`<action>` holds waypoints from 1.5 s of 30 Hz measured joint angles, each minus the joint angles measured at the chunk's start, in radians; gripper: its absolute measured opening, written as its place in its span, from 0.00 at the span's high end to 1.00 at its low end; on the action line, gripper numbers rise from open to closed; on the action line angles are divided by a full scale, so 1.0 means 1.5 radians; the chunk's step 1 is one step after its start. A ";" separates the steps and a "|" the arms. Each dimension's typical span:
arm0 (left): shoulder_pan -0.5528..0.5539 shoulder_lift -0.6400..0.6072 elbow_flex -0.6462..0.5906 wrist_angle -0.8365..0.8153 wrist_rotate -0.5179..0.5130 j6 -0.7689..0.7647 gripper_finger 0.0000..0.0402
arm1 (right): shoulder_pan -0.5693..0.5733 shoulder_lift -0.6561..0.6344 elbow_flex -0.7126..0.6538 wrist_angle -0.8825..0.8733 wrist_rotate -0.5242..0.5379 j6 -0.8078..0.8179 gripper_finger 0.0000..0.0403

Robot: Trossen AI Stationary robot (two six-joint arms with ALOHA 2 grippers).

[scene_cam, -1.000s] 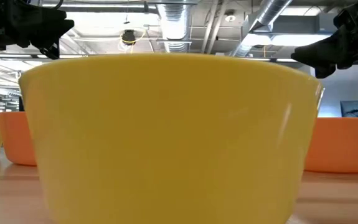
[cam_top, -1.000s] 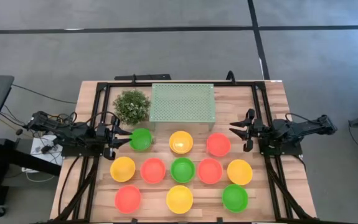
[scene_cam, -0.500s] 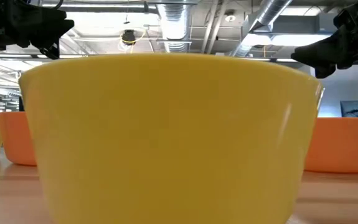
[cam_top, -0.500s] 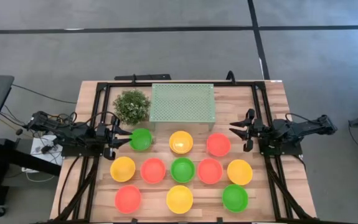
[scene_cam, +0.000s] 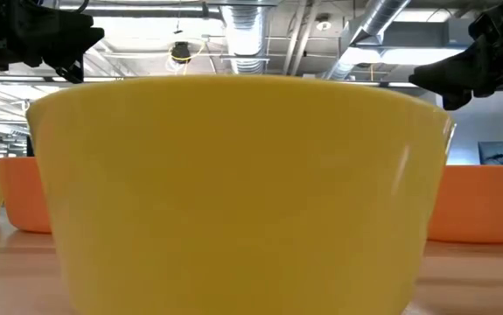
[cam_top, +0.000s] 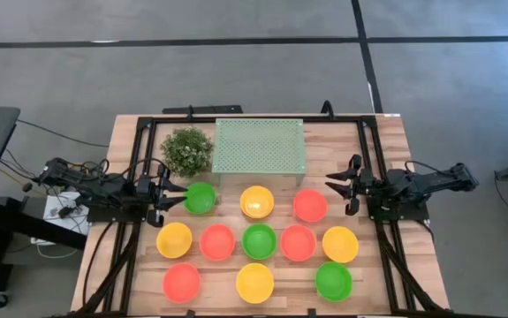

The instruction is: Pick & Place Mini bowls

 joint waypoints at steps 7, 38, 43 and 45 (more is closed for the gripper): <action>0.000 0.000 0.000 0.000 0.000 0.000 0.72 | 0.000 0.000 0.000 0.000 -0.006 0.000 0.73; 0.000 0.002 0.000 0.036 -0.032 -0.013 0.72 | -0.005 0.000 -0.002 0.147 0.001 -0.005 0.73; 0.000 0.035 0.000 0.040 -0.116 -0.045 0.72 | -0.005 0.010 -0.002 0.196 -0.005 0.049 0.73; 0.002 0.059 0.007 0.046 -0.121 -0.045 0.72 | -0.005 0.029 -0.002 0.203 -0.005 0.051 0.73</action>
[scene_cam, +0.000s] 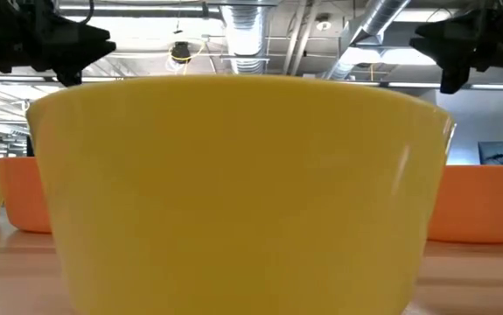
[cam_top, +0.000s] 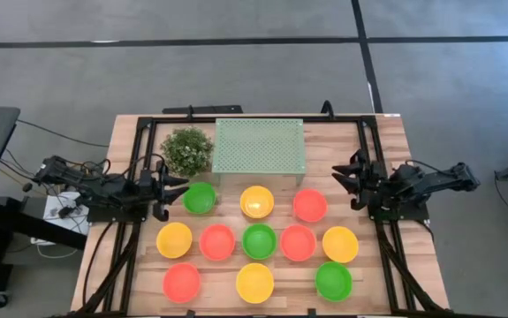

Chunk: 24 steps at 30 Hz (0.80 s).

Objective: Pick & Place Mini bowls
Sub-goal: Put the orange bowl on the shelf

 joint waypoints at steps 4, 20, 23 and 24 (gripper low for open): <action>0.014 0.069 0.063 0.006 -0.007 0.002 0.72 | 0.000 0.092 0.000 0.064 -0.018 0.018 0.73; 0.035 0.369 0.241 -0.062 0.001 -0.003 0.72 | 0.039 0.561 0.282 -0.090 -0.088 0.145 0.73; 0.034 0.388 0.242 -0.061 0.001 -0.004 0.72 | 0.039 0.621 0.333 -0.167 -0.088 0.199 0.73; 0.034 0.394 0.242 -0.061 0.001 -0.004 0.72 | 0.039 0.638 0.347 -0.191 -0.088 0.216 0.73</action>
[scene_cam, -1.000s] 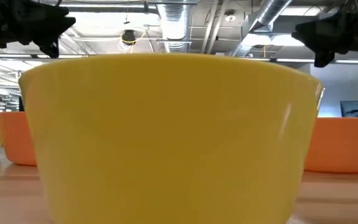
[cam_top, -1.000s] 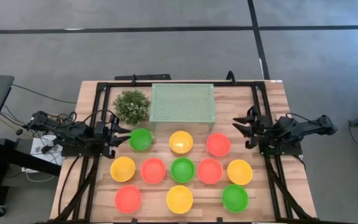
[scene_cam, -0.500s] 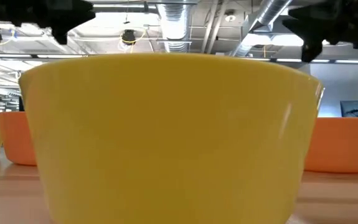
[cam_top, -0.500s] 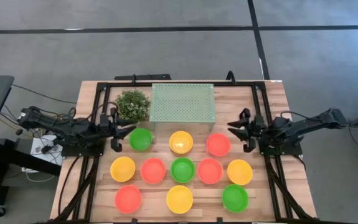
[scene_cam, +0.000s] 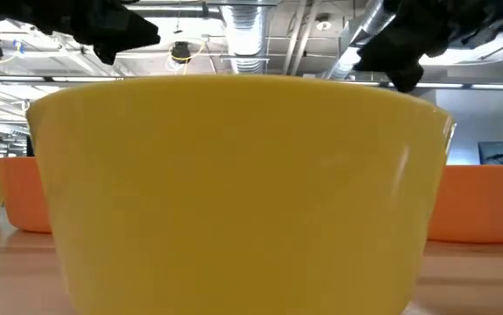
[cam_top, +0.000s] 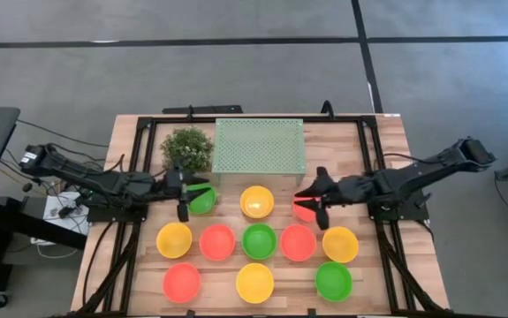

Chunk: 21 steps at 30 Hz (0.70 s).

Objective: Pick & Place Mini bowls
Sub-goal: Put the orange bowl on the shelf

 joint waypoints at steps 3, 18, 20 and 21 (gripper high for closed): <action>0.000 0.013 0.000 0.000 0.000 -0.001 0.72 | 0.001 0.044 0.033 -0.073 0.000 0.048 0.73; 0.000 0.038 0.000 0.021 0.000 -0.051 0.72 | 0.002 0.214 0.067 -0.224 -0.002 0.284 0.73; 0.000 0.039 0.000 0.021 0.000 -0.051 0.72 | 0.002 0.242 0.067 -0.226 -0.002 0.292 0.73; 0.000 0.040 0.000 0.021 0.000 -0.051 0.72 | 0.002 0.255 0.067 -0.223 -0.003 0.292 0.73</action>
